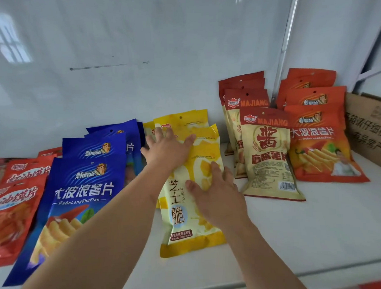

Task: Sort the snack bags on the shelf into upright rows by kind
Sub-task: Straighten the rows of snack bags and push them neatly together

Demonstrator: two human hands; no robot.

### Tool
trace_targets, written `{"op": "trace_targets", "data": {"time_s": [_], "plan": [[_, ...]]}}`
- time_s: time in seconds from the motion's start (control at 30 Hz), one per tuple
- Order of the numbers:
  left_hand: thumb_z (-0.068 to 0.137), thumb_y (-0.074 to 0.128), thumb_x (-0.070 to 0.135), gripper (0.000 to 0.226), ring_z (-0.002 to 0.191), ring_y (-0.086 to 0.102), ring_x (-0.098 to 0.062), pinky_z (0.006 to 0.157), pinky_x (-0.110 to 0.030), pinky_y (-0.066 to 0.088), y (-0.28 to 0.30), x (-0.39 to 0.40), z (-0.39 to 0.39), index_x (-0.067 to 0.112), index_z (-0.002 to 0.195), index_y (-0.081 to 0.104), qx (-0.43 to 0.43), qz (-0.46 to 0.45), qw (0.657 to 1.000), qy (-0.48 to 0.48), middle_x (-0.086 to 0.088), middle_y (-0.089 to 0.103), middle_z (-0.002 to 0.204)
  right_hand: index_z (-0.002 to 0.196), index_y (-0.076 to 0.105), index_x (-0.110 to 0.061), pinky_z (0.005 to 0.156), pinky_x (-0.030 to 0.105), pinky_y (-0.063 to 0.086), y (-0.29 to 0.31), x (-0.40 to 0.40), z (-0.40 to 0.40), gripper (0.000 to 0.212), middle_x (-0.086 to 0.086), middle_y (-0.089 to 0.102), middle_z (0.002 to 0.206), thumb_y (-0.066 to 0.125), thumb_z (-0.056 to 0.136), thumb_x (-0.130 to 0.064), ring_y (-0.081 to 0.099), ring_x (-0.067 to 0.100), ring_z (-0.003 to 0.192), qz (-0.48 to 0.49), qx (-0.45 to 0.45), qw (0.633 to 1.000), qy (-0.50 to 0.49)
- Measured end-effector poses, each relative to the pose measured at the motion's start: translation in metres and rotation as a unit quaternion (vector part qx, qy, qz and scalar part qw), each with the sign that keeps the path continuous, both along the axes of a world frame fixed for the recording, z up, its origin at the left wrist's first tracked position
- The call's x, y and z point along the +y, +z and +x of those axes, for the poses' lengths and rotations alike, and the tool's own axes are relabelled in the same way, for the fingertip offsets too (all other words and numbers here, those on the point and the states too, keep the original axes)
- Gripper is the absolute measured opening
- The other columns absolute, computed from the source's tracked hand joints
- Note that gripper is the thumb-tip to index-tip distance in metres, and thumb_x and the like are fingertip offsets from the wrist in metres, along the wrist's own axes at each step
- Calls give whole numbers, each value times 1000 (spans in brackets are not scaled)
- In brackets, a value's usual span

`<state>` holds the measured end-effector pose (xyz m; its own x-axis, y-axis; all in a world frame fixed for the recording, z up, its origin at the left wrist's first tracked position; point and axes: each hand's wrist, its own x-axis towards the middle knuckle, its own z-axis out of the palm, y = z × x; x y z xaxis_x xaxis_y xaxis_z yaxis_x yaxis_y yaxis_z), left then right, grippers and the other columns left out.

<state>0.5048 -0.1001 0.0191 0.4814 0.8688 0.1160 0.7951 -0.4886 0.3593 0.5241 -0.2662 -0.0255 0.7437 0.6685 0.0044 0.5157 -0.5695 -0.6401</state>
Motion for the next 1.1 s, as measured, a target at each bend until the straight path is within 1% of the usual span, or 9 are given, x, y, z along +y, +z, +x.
{"op": "trace_targets", "data": {"time_s": [0.13,0.27,0.4,0.53,0.67,0.73,0.87,1.0,1.1], "plan": [[84,33,86,98,153,8,-39,118,-60,21,-15,-11,-8,29,160,11,-20,-64,998,-3,1,-6,170,158,10,-29,118,48,21,-6,4,-4,87,8,14,165,38,89,-75,25,31,147,0,-1,1000,-7],[85,32,85,98,151,17,-41,116,-59,30,-22,-7,-9,28,160,8,-24,-60,998,-10,-3,-2,170,158,10,-29,117,48,18,-8,10,-6,87,8,18,164,35,89,-77,23,31,147,7,-1,1000,-15],[87,29,83,94,151,19,-38,116,-58,25,-21,-10,-8,25,160,13,-11,-16,1000,-17,-6,2,170,157,12,-25,115,50,28,-5,5,-2,86,8,26,160,34,91,-74,33,31,143,57,20,998,-34],[90,26,79,93,154,10,-35,120,-56,18,-10,-14,-6,20,161,13,6,71,997,-19,-7,3,170,145,40,-22,108,45,38,11,-8,8,68,5,45,146,39,94,-66,43,27,135,139,-57,985,-83],[96,33,71,88,155,4,-34,125,-50,11,9,-31,12,14,160,14,-50,136,987,-68,-10,4,169,145,44,-19,106,42,39,25,-26,40,63,6,49,141,49,95,-57,44,24,131,194,-113,961,-159],[97,41,66,88,155,5,-32,125,-47,12,20,-48,30,12,160,14,-130,87,981,-117,-9,6,169,143,45,-17,105,43,38,27,-36,64,62,9,50,139,53,94,-54,44,28,130,194,-117,954,-195],[96,50,61,89,155,14,-28,125,-44,19,30,-81,78,7,160,16,-284,-105,941,-154,-12,16,167,144,41,-11,107,47,35,18,-50,116,69,15,48,142,51,94,-58,43,38,130,144,-96,960,-219],[92,48,70,94,148,32,-29,119,-44,29,26,-94,123,12,159,17,-386,-266,879,-90,-10,29,163,146,36,-10,106,49,38,7,-50,152,72,17,47,142,48,95,-59,44,40,130,143,-49,973,-177],[90,45,74,100,150,28,-31,119,-46,26,18,-94,146,15,161,8,-393,-310,865,-34,-8,26,165,146,30,-15,102,49,44,0,-47,167,72,16,47,140,47,94,-61,48,38,126,148,-20,979,-137]]}}
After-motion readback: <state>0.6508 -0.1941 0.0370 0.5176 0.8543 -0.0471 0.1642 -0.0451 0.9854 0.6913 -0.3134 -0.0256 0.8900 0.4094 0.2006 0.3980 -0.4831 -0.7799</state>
